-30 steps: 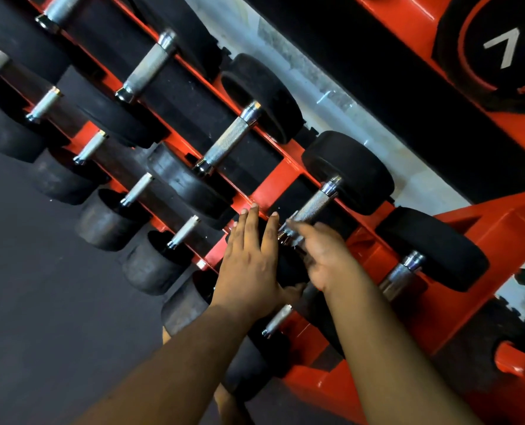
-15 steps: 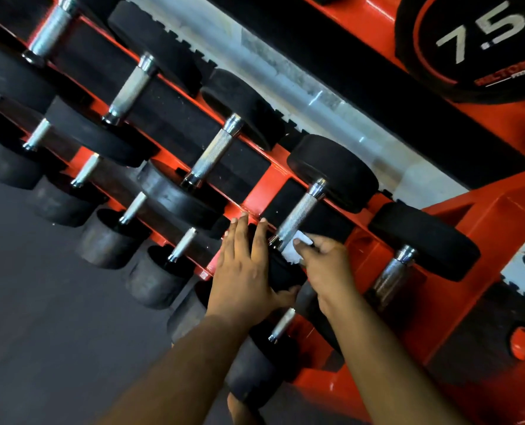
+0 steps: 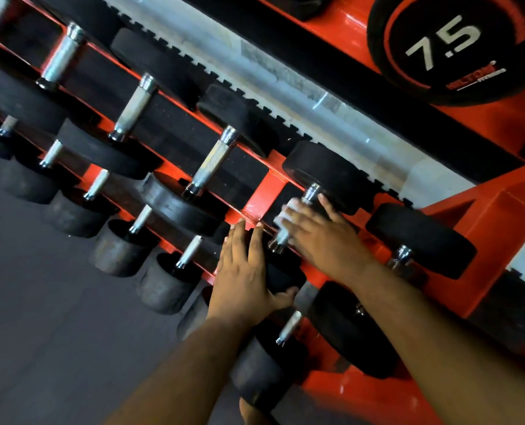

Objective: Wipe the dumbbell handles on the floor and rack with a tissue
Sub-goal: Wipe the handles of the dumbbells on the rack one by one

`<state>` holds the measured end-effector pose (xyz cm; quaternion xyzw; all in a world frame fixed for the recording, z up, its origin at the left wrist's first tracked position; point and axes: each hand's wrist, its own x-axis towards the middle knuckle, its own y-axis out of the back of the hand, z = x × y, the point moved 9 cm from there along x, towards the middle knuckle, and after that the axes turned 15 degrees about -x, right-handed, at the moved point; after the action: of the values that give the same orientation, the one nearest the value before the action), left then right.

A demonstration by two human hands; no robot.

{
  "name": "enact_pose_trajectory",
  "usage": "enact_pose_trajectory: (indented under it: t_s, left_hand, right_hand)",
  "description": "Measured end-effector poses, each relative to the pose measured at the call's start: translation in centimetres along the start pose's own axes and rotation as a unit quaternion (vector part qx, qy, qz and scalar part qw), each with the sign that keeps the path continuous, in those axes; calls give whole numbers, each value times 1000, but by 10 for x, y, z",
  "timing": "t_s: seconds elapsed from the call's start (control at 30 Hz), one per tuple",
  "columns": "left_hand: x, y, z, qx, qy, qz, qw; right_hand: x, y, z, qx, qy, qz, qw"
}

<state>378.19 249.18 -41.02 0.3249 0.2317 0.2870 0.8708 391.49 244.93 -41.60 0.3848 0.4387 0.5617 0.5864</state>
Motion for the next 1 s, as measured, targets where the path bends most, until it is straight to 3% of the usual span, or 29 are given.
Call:
enact_pose_trajectory:
  t_s: [0.07,0.2,0.23,0.37,0.4,0.53,0.6,0.7,0.87,1.0]
  left_hand:
    - [0,0,0,0,2,1,1000]
    - [0,0,-1,-3,-3,4,1000]
    - [0,0,-1,-2,-5,4,1000]
    - [0,0,-1,2,-8,10,1000]
    - [-1,0,-1,3,-9,8,1000]
    - [-1,2,0,-2,-4,-2,1000]
    - [-1,1,1,0,-5,-5,1000]
    - [-1,2,0,-6,-4,-1,1000]
    - [0,1,-1,-16,0,-19,1000]
    - [-1,7,2,-24,-2,-72,997]
  right_hand:
    - [0,-5,13,4,-82,-27,996]
    - [-22,-12,-39,-8,32,-11,999]
    - [-22,-8,-33,-9,19,1,1000]
    - [-16,-8,10,-16,-144,-27,989]
    - [-18,-9,3,-24,-136,-36,990]
    - [-27,-11,-42,-80,29,-79,993]
    - [-17,-5,-25,-94,10,-70,993]
    - [-8,-1,2,-87,-84,-53,991]
    - [-16,4,-40,-80,28,-51,995]
    - [-13,19,-41,-48,27,-13,998]
